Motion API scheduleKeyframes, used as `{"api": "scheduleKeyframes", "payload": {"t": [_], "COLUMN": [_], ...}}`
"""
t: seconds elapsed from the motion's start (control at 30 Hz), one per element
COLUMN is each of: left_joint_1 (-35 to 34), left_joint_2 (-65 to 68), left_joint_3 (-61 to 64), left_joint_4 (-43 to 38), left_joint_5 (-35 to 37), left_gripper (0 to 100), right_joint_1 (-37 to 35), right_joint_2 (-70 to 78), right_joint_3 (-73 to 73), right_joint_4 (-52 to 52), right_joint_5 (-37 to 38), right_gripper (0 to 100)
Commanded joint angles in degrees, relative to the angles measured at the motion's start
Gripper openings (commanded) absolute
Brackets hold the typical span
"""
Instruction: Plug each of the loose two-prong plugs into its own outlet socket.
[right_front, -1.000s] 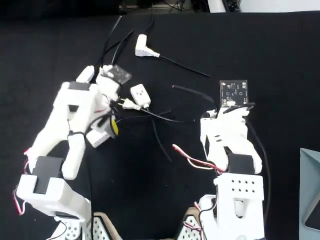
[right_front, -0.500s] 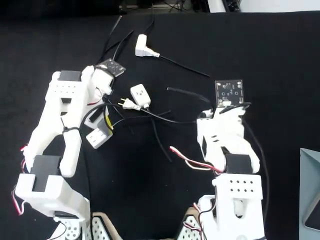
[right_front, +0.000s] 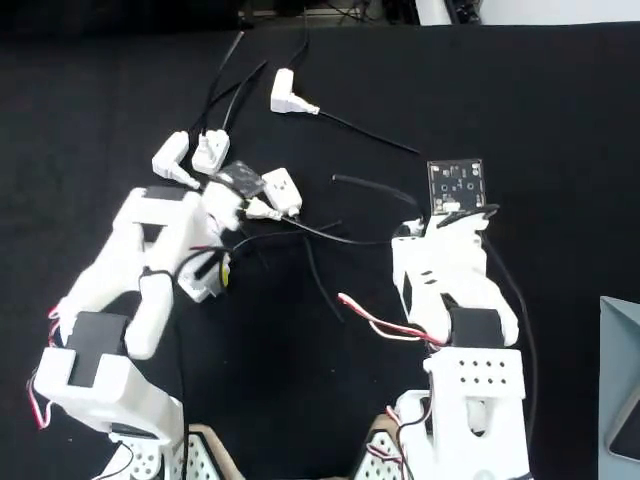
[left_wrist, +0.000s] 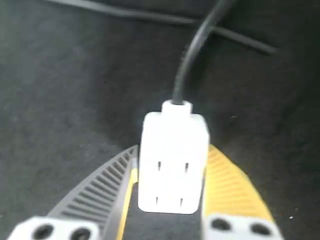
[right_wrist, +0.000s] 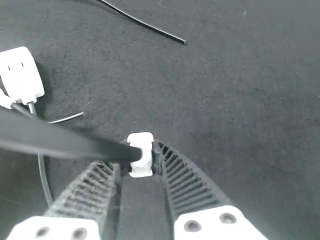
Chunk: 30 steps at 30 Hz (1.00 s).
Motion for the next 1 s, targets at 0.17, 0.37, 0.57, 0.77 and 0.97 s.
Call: {"api": "scheduleKeyframes", "payload": {"t": [0.17, 0.37, 0.57, 0.77, 0.97], "left_joint_1": [12.5, 14.5, 12.8, 9.9, 6.2], "left_joint_2": [-1.0, -1.1, -1.1, -11.2, -23.8], "left_joint_3": [2.9, 2.9, -0.2, -3.5, -0.7], "left_joint_4": [-3.5, -2.4, 4.8, 11.5, 12.7], "left_joint_5": [8.7, 8.7, 8.8, 8.4, 8.3], "left_gripper": [9, 10, 20, 22, 22], "right_joint_1": [-0.6, -0.6, -0.6, -0.7, -0.8], "right_joint_2": [-0.6, -0.6, -0.6, -0.6, -0.6], "right_joint_3": [-1.0, -1.0, -1.0, -1.0, -1.1], "right_joint_4": [-0.8, -0.8, -0.8, -0.8, -0.8], "right_joint_5": [0.5, 0.5, 0.5, 0.5, 0.5], "right_gripper": [1.3, 1.3, 1.3, 1.3, 1.3]}}
